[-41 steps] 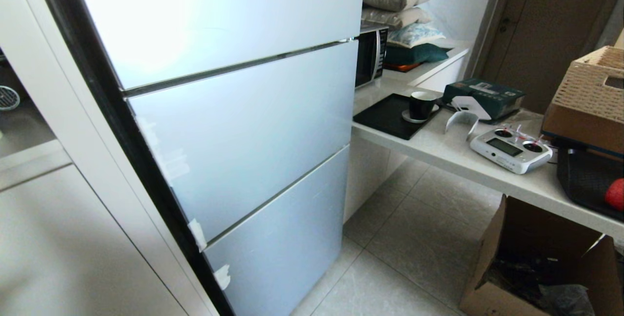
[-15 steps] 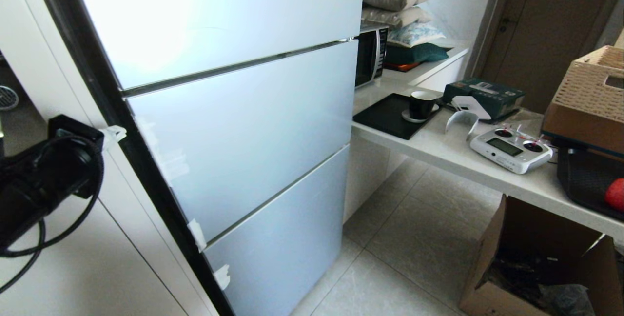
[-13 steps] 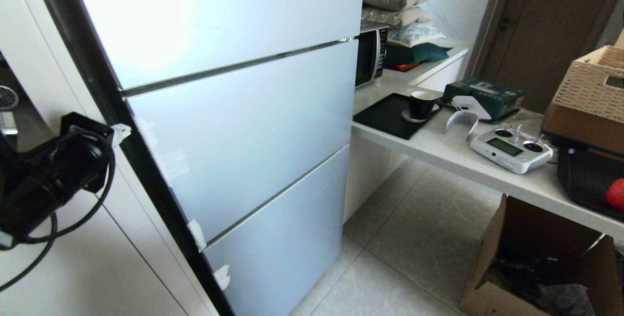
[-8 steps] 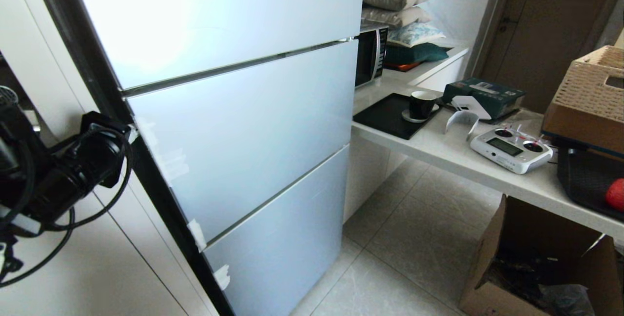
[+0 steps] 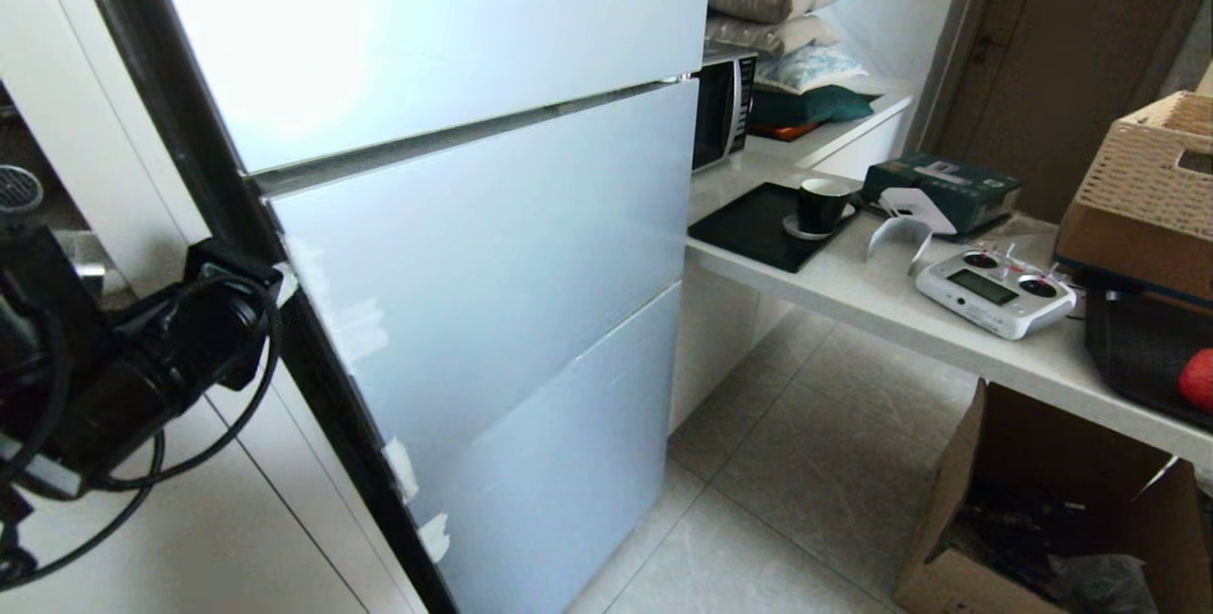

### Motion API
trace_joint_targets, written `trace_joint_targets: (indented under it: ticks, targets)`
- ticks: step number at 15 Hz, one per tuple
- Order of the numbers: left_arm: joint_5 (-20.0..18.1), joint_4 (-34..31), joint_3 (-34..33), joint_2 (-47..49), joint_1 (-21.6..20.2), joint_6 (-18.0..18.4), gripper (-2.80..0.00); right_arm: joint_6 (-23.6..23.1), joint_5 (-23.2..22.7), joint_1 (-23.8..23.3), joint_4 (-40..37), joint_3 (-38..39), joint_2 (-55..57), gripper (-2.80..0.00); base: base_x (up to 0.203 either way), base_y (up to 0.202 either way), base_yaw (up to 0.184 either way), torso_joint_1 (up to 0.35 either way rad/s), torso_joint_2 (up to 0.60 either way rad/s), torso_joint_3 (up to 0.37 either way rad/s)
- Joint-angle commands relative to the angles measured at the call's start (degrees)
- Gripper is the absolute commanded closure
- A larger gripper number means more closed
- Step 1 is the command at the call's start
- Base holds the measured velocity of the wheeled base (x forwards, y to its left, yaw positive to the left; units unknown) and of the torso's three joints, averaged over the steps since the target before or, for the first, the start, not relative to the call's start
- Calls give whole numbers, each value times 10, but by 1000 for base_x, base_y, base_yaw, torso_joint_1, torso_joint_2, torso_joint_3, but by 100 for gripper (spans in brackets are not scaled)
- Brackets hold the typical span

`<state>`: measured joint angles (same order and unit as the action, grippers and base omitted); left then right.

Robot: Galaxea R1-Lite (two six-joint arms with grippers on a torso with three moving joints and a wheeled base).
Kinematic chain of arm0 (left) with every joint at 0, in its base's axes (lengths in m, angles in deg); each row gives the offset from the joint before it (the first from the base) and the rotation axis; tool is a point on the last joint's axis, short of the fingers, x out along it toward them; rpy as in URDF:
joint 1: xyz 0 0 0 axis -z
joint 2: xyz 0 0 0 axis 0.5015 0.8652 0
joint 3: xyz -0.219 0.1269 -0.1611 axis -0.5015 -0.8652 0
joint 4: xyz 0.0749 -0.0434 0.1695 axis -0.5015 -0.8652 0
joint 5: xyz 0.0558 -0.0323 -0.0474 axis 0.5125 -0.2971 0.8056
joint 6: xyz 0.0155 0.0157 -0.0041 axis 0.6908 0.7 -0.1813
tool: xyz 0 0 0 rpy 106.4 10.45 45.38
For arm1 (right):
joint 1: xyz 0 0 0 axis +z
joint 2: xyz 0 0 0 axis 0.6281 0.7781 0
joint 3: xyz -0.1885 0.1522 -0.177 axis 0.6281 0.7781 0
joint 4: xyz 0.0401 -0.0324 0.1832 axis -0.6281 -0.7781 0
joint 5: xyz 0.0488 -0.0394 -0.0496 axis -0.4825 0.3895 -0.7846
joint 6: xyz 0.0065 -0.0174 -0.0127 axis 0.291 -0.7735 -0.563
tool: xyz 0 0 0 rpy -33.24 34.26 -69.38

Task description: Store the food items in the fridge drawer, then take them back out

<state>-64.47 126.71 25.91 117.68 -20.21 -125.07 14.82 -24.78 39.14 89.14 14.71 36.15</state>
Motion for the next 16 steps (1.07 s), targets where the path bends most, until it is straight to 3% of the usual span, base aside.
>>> trace_joint_targets:
  ticks: [1, 3, 6, 13, 16]
  targets:
    - [0, 7, -1, 0, 11, -4, 0, -1, 0, 0, 0, 0, 0, 0, 0, 0, 0, 0, 0, 0]
    - [2, 6, -2, -2, 23, -7, 0, 0, 0, 0, 0, 0, 0, 0, 0, 0, 0, 0, 0, 0]
    - [33, 6, -22, -34, 54, -2, 0, 0, 0, 0, 0, 0, 0, 0, 0, 0, 0, 0, 0, 0]
    - [40, 1, -139, -204, 230, -6, 0, 0, 0, 0, 0, 0, 0, 0, 0, 0, 0, 0, 0, 0]
    - [38, -12, -181, -280, 239, 13, 0, 0, 0, 0, 0, 0, 0, 0, 0, 0, 0, 0, 0, 0]
